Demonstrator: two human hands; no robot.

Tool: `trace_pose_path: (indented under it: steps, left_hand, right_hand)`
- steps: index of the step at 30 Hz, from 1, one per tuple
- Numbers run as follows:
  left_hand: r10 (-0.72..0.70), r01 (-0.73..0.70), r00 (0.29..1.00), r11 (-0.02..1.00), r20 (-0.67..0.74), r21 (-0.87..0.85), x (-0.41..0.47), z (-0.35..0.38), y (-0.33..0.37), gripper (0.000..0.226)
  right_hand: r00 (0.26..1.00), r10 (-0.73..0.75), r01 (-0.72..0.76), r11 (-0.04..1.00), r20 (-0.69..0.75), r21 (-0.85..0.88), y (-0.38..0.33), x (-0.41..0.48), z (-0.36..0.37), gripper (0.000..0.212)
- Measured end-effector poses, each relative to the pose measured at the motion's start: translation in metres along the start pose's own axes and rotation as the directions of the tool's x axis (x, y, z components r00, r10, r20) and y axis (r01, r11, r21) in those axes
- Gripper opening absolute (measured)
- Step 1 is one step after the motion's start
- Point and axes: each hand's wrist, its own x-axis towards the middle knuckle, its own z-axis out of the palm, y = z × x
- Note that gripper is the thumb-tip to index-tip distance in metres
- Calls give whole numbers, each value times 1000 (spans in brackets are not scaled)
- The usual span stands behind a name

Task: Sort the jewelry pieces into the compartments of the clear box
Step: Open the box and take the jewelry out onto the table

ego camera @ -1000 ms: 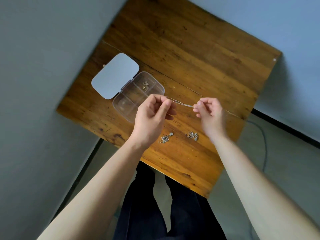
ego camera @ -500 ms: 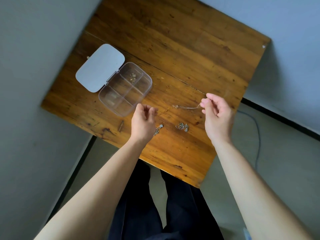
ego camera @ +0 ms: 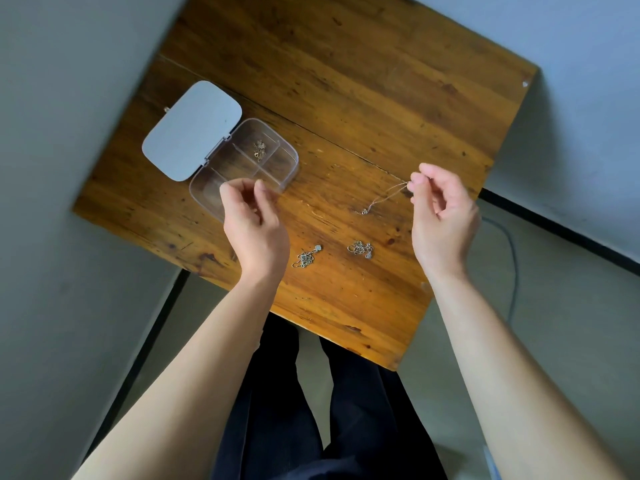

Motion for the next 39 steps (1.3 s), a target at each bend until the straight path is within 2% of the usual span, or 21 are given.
trace_pose_path:
  steps: [3,5,7,10,13,17,19,20,22,24,27,30,32,34,36,39]
  left_hand:
    - [13,-20,998,994,63,109,-2,2,-11,10]
    - [-61,18,984,969,167,247,-8,6,-30,10]
    - [-160,40,946,922,283,386,-15,6,-52,8]
    - [-218,8,900,874,378,485,-18,1,-71,20]
    - [-163,-36,913,880,373,474,-14,-9,-71,25]
    - [83,-219,940,892,332,395,8,-28,-61,16]
    - [188,-343,918,815,348,466,27,-37,-62,15]
    - [190,-375,910,755,369,538,37,-40,-66,18]
    - [57,-354,907,637,417,684,57,-46,-77,30]
    - [-78,-365,864,581,497,727,62,-49,-87,43]
    - [-125,-394,817,593,564,702,60,-50,-100,51]
    - [-164,-358,814,614,557,703,60,-48,-105,52]
    - [-192,-336,808,625,556,704,61,-46,-104,53]
    - [-216,-330,798,623,562,709,62,-46,-104,53]
    - [-231,-328,789,624,569,709,62,-46,-105,53]
    - [-249,-330,779,618,576,714,64,-45,-105,56]
  right_hand:
    - [992,94,-88,993,85,-77,11,0,8,18]
    - [966,193,-142,953,174,-269,27,-2,14,20]
    - [905,317,-155,867,284,-474,45,-5,18,23]
    - [810,449,-152,782,378,-604,60,-10,22,28]
    - [828,411,-85,765,381,-638,57,-8,28,31]
    - [881,292,16,769,373,-639,30,7,49,31]
    - [886,189,119,790,424,-601,12,16,71,31]
    - [878,125,189,797,463,-573,2,20,84,30]
    - [833,17,316,806,553,-500,-16,29,117,28]
    - [763,-43,420,791,645,-445,-32,34,144,27]
    - [651,-83,559,725,754,-403,-47,38,188,32]
    - [552,-39,702,560,833,-439,-50,43,223,38]
    - [559,-16,742,455,829,-492,-52,44,235,29]
    - [597,19,733,392,802,-555,-56,43,244,22]
    - [621,47,719,365,783,-592,-59,41,251,23]
    - [625,52,709,379,779,-594,-59,40,259,24]
